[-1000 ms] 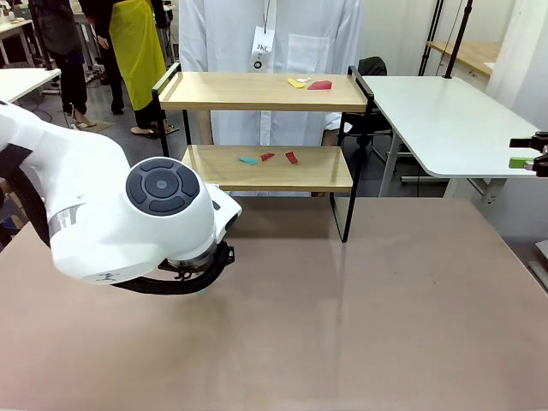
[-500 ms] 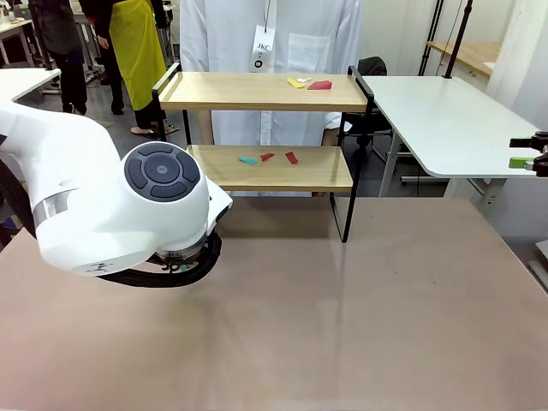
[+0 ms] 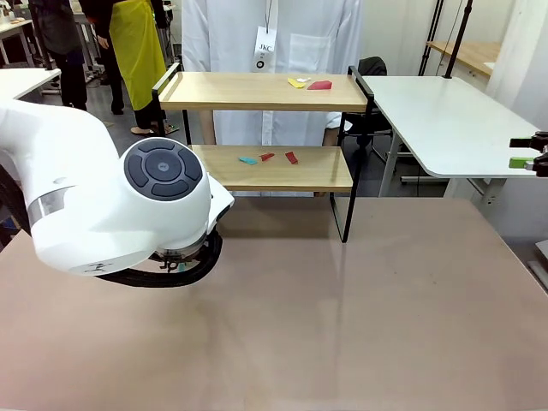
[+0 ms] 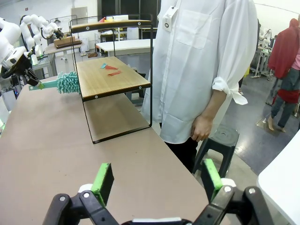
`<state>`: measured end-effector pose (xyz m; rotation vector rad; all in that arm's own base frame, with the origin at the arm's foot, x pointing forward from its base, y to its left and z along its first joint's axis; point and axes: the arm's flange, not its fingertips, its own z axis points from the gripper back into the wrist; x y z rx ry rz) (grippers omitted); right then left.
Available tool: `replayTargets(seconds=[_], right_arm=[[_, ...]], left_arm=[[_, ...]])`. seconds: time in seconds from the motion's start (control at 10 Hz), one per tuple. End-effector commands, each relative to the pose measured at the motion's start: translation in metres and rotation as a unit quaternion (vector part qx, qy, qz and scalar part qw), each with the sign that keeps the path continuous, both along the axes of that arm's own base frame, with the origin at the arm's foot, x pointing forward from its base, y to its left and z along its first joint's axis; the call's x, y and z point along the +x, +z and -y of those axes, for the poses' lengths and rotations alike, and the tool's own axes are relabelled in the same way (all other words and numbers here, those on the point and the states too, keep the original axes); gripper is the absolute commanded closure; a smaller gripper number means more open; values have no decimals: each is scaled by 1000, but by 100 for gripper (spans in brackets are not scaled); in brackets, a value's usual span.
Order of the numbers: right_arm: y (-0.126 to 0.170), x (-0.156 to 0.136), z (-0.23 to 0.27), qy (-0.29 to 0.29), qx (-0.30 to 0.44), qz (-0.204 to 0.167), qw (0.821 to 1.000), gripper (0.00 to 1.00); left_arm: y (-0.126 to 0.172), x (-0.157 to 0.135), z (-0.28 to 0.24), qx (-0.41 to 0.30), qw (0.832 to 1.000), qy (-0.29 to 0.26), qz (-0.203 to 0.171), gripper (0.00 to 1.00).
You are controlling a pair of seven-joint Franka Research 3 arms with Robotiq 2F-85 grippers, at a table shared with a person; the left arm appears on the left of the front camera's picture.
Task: Clean the shelf.
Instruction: Clean the specific section of the Shelf indicated by the human with the Duster.
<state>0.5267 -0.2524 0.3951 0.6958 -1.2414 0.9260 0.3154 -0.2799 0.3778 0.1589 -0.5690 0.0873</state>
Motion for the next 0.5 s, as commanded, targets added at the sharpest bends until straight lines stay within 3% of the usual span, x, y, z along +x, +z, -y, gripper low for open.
replayTargets(seconds=[0.0, 0.2, 0.3, 0.4], right_arm=[[7, 1, -4, -6, -7, -9, 1000, 0], [7, 1, -4, -6, -7, -9, 1000, 0], [7, 1, -4, -6, -7, -9, 1000, 0], [7, 1, -4, -6, -7, -9, 1000, 0]], left_arm=[[-3, 2, -2, -2, 1000, 8, -4, 87], [-2, 1, -1, 0, 1000, 2, -3, 87], [5, -6, 3, 14, 999, -4, 33, 87], [10, -9, 0, 16, 999, -12, 39, 87]])
